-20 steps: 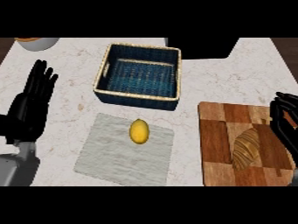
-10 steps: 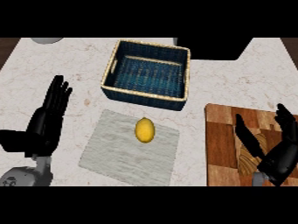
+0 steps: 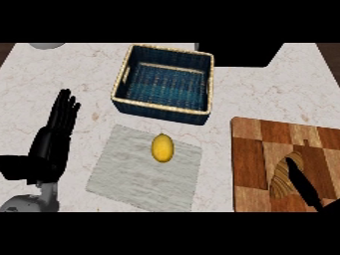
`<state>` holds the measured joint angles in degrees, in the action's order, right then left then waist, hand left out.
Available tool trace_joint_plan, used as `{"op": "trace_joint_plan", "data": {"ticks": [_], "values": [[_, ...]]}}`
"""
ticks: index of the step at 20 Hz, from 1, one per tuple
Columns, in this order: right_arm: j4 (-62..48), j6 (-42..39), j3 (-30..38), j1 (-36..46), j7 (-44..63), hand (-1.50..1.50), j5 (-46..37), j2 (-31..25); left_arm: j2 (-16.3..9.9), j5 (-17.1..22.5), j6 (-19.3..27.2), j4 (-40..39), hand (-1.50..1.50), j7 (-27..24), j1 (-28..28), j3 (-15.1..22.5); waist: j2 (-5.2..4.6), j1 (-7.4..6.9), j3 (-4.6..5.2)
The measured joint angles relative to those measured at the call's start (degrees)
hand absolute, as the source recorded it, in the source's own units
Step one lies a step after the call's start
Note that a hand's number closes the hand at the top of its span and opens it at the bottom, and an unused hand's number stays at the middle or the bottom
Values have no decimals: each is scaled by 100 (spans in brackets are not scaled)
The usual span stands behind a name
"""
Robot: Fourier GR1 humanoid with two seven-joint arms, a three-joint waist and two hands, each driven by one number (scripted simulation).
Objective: Pick the croissant from the cutting board and place it in the basket
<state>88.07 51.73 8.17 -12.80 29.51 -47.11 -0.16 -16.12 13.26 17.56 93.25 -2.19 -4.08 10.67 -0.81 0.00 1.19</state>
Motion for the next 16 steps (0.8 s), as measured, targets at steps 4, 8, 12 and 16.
{"op": "trace_joint_plan", "data": {"ticks": [4,8,12,16], "values": [[190,-806,-30,-224,857,-150,-467,12,4,-18,10,49,0,21,-8,21,1,-61,11],[661,-1820,-261,-132,1796,-150,-844,16,40,-29,-2,55,0,29,-6,77,24,-125,0],[1343,-2915,-519,159,2807,-150,-1275,16,81,-53,12,60,0,32,64,130,58,-152,-25],[1938,-3996,-653,560,3546,-150,-1717,17,82,-68,8,52,0,11,92,120,76,-139,-45]]}}
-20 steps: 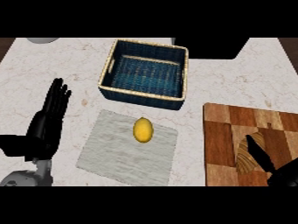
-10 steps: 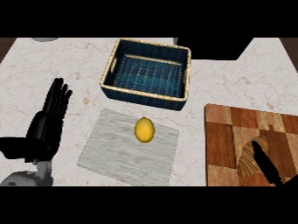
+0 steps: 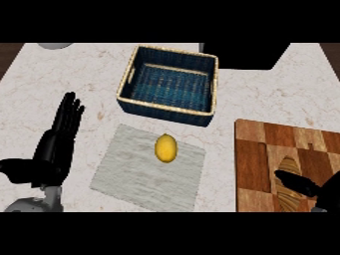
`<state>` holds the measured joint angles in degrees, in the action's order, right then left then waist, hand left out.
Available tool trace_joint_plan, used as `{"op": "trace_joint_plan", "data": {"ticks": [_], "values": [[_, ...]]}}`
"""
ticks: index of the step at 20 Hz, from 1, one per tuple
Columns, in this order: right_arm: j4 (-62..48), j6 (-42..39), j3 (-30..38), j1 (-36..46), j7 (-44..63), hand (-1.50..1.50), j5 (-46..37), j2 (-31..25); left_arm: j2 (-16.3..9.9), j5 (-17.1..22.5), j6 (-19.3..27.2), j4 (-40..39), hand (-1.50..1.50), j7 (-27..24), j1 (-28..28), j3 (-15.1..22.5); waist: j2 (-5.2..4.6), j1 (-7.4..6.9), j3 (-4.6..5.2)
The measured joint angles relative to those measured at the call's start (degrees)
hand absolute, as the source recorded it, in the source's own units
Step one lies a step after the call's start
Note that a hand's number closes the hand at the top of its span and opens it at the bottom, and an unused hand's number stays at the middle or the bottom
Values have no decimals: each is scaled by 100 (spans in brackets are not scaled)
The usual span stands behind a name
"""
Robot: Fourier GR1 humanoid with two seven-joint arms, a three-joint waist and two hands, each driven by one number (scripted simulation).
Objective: Pick the croissant from the cutting board and place it in the basket
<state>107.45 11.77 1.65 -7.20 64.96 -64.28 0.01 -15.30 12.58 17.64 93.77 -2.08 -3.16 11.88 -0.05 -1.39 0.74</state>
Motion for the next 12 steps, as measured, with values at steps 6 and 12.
{"op": "trace_joint_plan", "data": {"ticks": [6,12], "values": [[462,-1003,-123,323,545,-150,-362,0,40,-15,15,99,0,11,85,28,13,42,-31],[583,-1506,-42,617,629,-150,-397,0,122,-60,68,112,0,-35,141,22,6,79,-51]]}}
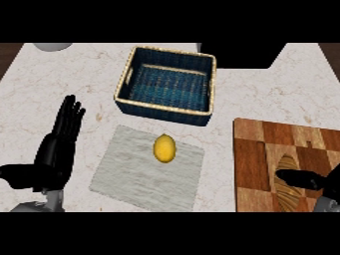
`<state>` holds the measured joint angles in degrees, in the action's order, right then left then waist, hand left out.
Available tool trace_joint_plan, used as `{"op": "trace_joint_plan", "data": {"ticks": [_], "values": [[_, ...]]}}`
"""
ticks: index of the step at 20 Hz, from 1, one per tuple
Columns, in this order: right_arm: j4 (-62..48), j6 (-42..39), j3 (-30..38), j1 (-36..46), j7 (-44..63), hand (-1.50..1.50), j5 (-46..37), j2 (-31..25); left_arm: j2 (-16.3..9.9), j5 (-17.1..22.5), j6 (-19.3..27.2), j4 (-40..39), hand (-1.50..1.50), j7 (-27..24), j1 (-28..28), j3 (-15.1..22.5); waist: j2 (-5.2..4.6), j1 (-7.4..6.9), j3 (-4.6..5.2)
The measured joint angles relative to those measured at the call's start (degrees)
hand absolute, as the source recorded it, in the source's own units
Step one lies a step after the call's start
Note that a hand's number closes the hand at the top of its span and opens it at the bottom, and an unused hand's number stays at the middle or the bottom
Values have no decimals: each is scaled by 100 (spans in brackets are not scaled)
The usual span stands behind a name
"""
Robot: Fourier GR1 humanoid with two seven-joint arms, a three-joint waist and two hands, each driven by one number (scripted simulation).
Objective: Pick the croissant from the cutting board and place it in the basket
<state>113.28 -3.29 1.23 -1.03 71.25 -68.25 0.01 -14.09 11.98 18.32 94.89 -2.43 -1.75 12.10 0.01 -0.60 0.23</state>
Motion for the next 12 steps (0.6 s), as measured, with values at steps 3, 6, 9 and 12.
{"op": "trace_joint_plan", "data": {"ticks": [3,6,9,12], "values": [[-62,-81,-57,28,27,-150,46,0,3,6,-33,1,0,41,-17,-10,-1,13,-7],[-115,-140,-65,165,41,-150,16,0,-11,-3,-35,63,0,86,-3,-46,-1,13,-12],[-326,-115,-146,245,50,-150,-5,0,-18,-3,-99,-43,0,-10,16,-108,-6,11,-14],[-452,-108,-144,291,54,-150,-67,0,-4,8,-104,46,0,77,11,-114,-3,13,-16]]}}
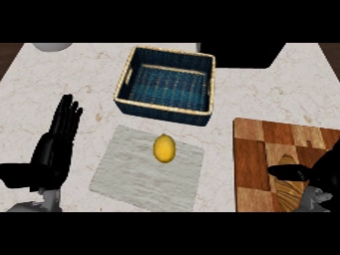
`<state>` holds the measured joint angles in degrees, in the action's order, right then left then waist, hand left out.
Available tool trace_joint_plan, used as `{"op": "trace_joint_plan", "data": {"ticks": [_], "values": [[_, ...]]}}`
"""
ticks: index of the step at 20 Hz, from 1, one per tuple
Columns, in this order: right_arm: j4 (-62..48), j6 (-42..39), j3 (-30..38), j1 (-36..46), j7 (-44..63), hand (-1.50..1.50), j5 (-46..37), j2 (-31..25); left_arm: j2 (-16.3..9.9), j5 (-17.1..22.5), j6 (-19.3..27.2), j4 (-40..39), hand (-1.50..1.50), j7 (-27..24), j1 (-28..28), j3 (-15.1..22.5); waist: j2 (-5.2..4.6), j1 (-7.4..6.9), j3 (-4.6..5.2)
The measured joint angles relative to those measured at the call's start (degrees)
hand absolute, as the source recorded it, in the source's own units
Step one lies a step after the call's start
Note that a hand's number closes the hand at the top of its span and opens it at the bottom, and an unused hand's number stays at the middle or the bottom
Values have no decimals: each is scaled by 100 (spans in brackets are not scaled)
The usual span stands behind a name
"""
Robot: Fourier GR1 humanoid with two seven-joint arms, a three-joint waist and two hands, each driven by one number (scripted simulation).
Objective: Pick the croissant from the cutting board and place it in the basket
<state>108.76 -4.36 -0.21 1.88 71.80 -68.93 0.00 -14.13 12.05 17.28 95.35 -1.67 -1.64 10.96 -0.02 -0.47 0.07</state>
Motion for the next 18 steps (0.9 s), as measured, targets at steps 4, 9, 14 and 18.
{"op": "trace_joint_plan", "data": {"ticks": [4,9,14,18], "values": [[-197,52,26,14,4,-150,-83,0,32,-15,-44,-44,0,-75,58,-12,-2,7,-2],[-316,140,55,-36,-6,-150,-126,0,33,-80,-50,66,0,-21,118,4,3,12,-5],[-601,257,155,74,-71,-150,-82,0,92,-108,-35,-85,0,6,-49,-81,-4,26,-5],[-795,359,151,63,-69,-150,-15,0,38,-62,-112,53,0,58,55,-143,1,6,-7]]}}
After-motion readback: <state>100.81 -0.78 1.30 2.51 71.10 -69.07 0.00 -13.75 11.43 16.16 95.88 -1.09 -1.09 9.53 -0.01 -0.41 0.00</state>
